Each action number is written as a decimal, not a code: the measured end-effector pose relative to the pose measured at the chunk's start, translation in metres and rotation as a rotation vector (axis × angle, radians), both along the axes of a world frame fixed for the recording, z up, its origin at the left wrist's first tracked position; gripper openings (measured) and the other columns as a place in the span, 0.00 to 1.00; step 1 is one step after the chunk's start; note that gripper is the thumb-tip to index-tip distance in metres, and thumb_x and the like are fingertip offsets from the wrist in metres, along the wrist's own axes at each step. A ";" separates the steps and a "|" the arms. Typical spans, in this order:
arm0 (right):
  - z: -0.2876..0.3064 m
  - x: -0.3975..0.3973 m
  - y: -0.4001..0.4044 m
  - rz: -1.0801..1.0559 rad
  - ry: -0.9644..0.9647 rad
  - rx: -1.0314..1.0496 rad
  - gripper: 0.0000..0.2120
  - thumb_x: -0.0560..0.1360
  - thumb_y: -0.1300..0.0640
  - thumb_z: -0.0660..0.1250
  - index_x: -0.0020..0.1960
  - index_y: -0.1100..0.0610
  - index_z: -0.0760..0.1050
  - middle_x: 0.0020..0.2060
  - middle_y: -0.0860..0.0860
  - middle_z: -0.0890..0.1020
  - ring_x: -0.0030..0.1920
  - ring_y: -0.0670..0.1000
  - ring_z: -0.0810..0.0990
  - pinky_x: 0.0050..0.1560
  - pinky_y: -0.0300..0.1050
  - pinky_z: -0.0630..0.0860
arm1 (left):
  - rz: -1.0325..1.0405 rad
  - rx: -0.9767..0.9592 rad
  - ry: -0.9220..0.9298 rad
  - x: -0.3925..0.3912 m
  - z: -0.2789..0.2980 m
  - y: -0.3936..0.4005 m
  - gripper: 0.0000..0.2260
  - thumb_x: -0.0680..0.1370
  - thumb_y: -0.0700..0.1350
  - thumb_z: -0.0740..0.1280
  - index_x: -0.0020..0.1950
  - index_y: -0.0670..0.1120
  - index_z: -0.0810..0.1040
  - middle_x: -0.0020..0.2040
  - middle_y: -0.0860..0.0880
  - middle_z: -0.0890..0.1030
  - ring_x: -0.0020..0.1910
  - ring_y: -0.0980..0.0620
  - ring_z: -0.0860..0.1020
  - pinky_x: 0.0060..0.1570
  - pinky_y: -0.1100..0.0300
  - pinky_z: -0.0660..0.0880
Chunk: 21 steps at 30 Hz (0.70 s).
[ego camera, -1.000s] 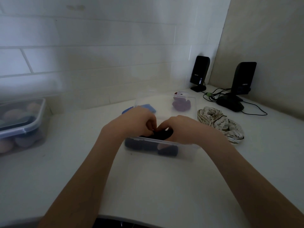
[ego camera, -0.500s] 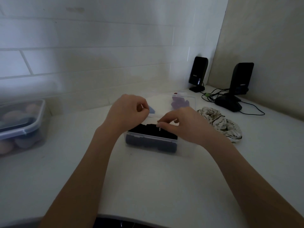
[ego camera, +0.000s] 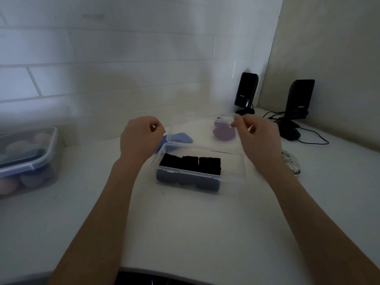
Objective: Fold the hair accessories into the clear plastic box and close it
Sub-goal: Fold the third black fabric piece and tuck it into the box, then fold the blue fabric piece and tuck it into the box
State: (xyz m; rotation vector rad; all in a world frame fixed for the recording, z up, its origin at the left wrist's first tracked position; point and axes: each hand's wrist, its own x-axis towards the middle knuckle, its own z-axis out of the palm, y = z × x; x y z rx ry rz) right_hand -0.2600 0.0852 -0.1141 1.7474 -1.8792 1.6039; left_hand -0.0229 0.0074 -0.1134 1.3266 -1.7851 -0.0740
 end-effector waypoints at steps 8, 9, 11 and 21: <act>-0.016 -0.035 -0.008 -0.140 -0.157 0.154 0.06 0.78 0.56 0.60 0.52 0.55 0.75 0.43 0.52 0.79 0.41 0.52 0.77 0.44 0.51 0.76 | 0.006 0.160 0.174 0.020 -0.026 -0.029 0.08 0.74 0.42 0.64 0.52 0.48 0.78 0.41 0.46 0.81 0.37 0.48 0.78 0.35 0.60 0.70; -0.017 -0.035 -0.009 -0.134 -0.154 0.183 0.07 0.77 0.57 0.60 0.53 0.55 0.74 0.44 0.52 0.79 0.42 0.52 0.77 0.45 0.51 0.76 | -0.024 0.213 0.137 0.022 -0.031 -0.033 0.10 0.75 0.44 0.66 0.56 0.49 0.77 0.45 0.47 0.81 0.40 0.49 0.77 0.38 0.60 0.69; -0.019 -0.033 -0.010 -0.125 -0.137 0.241 0.08 0.77 0.59 0.60 0.55 0.54 0.73 0.43 0.51 0.78 0.42 0.52 0.77 0.45 0.50 0.75 | -0.119 0.343 0.056 0.021 -0.038 -0.035 0.17 0.74 0.48 0.68 0.62 0.49 0.75 0.54 0.45 0.80 0.48 0.47 0.78 0.46 0.57 0.71; -0.019 -0.023 -0.011 -0.076 -0.129 0.252 0.09 0.75 0.63 0.59 0.53 0.56 0.73 0.43 0.52 0.77 0.43 0.55 0.77 0.45 0.54 0.77 | -0.208 0.300 -0.059 0.013 -0.043 -0.032 0.07 0.72 0.37 0.68 0.46 0.42 0.84 0.41 0.48 0.82 0.40 0.50 0.78 0.41 0.62 0.69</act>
